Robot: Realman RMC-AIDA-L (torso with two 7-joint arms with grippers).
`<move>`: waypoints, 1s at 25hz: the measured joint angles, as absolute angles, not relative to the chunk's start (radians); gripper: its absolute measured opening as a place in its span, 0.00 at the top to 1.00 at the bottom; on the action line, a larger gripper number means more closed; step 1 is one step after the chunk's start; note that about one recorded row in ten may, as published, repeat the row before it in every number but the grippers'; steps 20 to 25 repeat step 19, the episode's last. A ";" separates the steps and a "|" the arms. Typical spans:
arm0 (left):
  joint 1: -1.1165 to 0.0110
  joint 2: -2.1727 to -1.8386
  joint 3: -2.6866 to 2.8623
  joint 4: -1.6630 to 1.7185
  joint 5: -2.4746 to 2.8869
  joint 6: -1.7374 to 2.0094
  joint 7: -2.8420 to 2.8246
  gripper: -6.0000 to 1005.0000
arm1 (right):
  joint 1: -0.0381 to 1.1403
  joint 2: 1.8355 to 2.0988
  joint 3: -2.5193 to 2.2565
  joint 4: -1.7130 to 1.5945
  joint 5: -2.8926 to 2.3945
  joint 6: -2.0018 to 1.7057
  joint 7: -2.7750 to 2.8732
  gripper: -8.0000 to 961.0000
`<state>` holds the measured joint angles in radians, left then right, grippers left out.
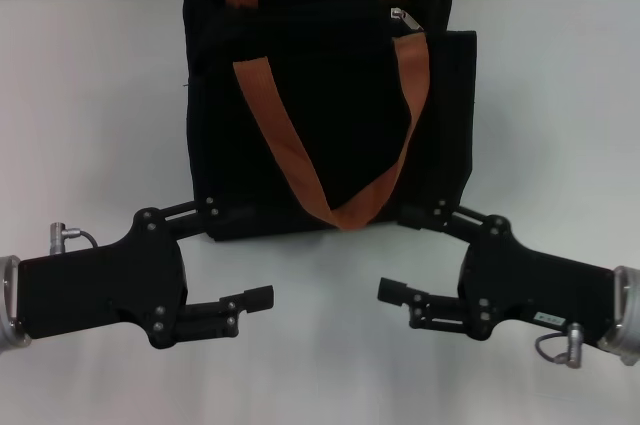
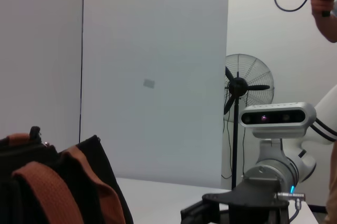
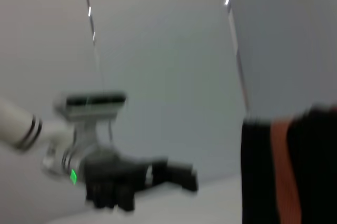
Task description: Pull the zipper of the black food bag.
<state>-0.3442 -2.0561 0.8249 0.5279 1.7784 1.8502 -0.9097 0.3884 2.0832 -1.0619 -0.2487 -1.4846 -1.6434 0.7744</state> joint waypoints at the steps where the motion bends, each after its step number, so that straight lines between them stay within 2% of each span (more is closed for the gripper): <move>1: -0.345 -2.056 0.827 0.528 1.781 1.844 -0.911 0.23 | 0.396 2.086 -1.063 -0.245 -1.499 -1.617 0.778 0.13; 25: -0.351 -2.068 0.833 0.518 1.874 1.777 -0.919 0.23 | 0.408 2.088 -1.076 -0.231 -1.504 -1.608 0.782 0.13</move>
